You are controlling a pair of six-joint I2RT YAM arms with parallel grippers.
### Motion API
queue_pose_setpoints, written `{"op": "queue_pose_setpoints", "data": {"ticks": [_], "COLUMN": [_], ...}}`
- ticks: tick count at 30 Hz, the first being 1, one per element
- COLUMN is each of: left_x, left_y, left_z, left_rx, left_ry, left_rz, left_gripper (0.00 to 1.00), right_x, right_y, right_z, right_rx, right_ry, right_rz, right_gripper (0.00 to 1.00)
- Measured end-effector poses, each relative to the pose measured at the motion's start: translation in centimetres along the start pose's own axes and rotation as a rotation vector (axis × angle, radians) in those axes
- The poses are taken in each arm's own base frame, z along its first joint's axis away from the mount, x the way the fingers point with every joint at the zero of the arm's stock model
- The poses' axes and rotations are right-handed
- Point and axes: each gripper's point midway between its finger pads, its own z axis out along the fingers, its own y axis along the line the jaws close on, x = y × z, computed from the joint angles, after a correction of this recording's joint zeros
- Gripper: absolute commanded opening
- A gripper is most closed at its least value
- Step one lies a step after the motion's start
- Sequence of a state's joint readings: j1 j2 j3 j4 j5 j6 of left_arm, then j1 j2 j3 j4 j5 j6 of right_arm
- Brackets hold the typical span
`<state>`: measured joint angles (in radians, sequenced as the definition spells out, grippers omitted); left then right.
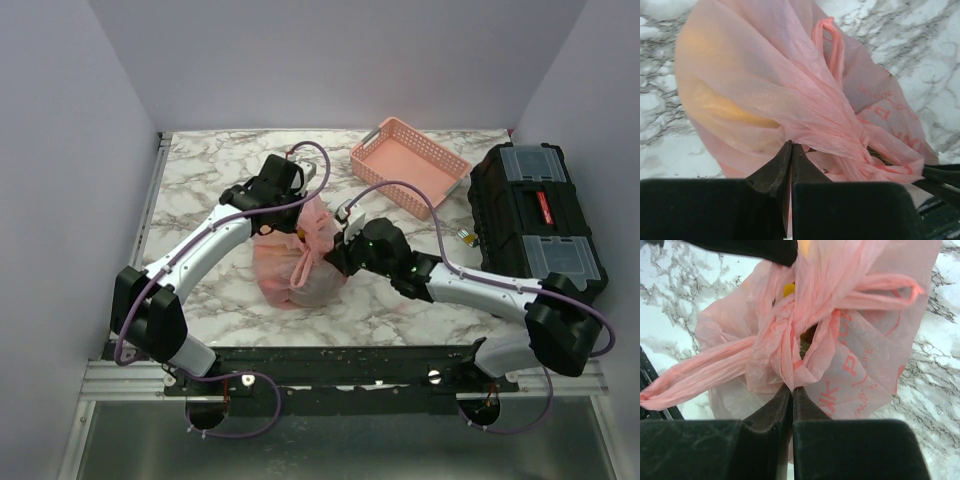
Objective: Take the fake fruits out of the plastic bag
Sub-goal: Untie the plastic bag at the center of the board.
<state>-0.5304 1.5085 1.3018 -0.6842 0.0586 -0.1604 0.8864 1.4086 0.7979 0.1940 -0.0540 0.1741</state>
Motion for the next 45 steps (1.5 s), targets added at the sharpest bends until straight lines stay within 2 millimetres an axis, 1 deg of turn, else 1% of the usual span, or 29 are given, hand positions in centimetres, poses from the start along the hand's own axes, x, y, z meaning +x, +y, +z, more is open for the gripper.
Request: {"op": "queue_pose_setpoints", "data": {"ticks": [4,6,9,12,14,16,17,20,23,25,26,28,29,31,34,35,39,43,45], "left_x": [-0.5,-1.0,-1.7,-2.3,-2.7,-2.7,-2.7,-2.7,-2.7,-2.7,-2.7,-2.7,-2.7,-2.7,-2.7,-2.7,-2.7,-2.7,-2.7], "left_y": [1.9,3.1,3.9,3.9,3.8,3.7,3.7,3.5,3.3,3.2,3.2,3.1,3.1,3.0,3.0,3.0,2.9,2.8,2.8], "left_z": [-0.5,-1.3,-2.9,-4.1,-4.3,-4.3,-4.3,-4.2,-4.2,-4.2,-4.2,-4.2,-4.2,-4.1,-4.1,-4.1,-4.1,-4.1,-4.1], "left_rx": [-0.114,-0.189,-0.237,-0.243,-0.238,-0.233,-0.229,-0.217,-0.208,-0.202,-0.2,-0.196,-0.195,-0.191,-0.188,-0.186,-0.181,-0.177,-0.177], "left_ry": [-0.028,-0.065,-0.129,-0.177,-0.196,-0.196,-0.195,-0.194,-0.193,-0.192,-0.192,-0.192,-0.192,-0.191,-0.193,-0.193,-0.192,-0.192,-0.192], "left_rz": [-0.015,-0.031,-0.048,-0.056,-0.057,-0.056,-0.055,-0.054,-0.053,-0.053,-0.053,-0.053,-0.052,-0.052,-0.052,-0.052,-0.052,-0.051,-0.051], "left_gripper": [0.0,0.0,0.0,0.0,0.0,0.0,0.0,0.0,0.0,0.0,0.0,0.0,0.0,0.0,0.0,0.0,0.0,0.0,0.0], "right_x": [0.1,0.3,0.9,1.1,1.1,0.8,0.8,0.3,-1.7,-4.0,-4.8,-6.8,-7.8,-8.4,-9.1,-9.1,-8.1,-7.1,-6.7], "right_y": [0.1,0.1,0.2,0.3,0.4,0.5,0.5,0.7,1.1,1.6,1.9,2.5,2.8,3.0,3.2,3.3,3.3,3.3,3.3], "right_z": [-0.8,-1.3,-2.0,-2.4,-2.6,-2.8,-2.8,-3.0,-3.1,-3.2,-3.3,-3.1,-2.7,-2.3,-0.7,-0.3,1.0,1.8,2.1], "right_rx": [-0.001,-0.003,-0.003,-0.005,-0.007,-0.009,-0.009,-0.008,-0.015,-0.034,-0.043,-0.069,-0.083,-0.089,-0.099,-0.103,-0.108,-0.113,-0.112], "right_ry": [-0.01,-0.017,-0.019,-0.024,-0.029,-0.036,-0.035,-0.032,-0.057,-0.098,-0.114,-0.148,-0.162,-0.166,-0.156,-0.148,-0.112,-0.083,-0.073], "right_rz": [0.014,0.028,0.052,0.081,0.099,0.115,0.122,0.136,0.137,0.132,0.133,0.128,0.126,0.125,0.124,0.124,0.125,0.127,0.125], "right_gripper": [0.08,0.09,0.1,0.13,0.19,0.28,0.35,0.5,0.65,0.71,0.72,0.74,0.75,0.74,0.71,0.7,0.62,0.58,0.53]}}
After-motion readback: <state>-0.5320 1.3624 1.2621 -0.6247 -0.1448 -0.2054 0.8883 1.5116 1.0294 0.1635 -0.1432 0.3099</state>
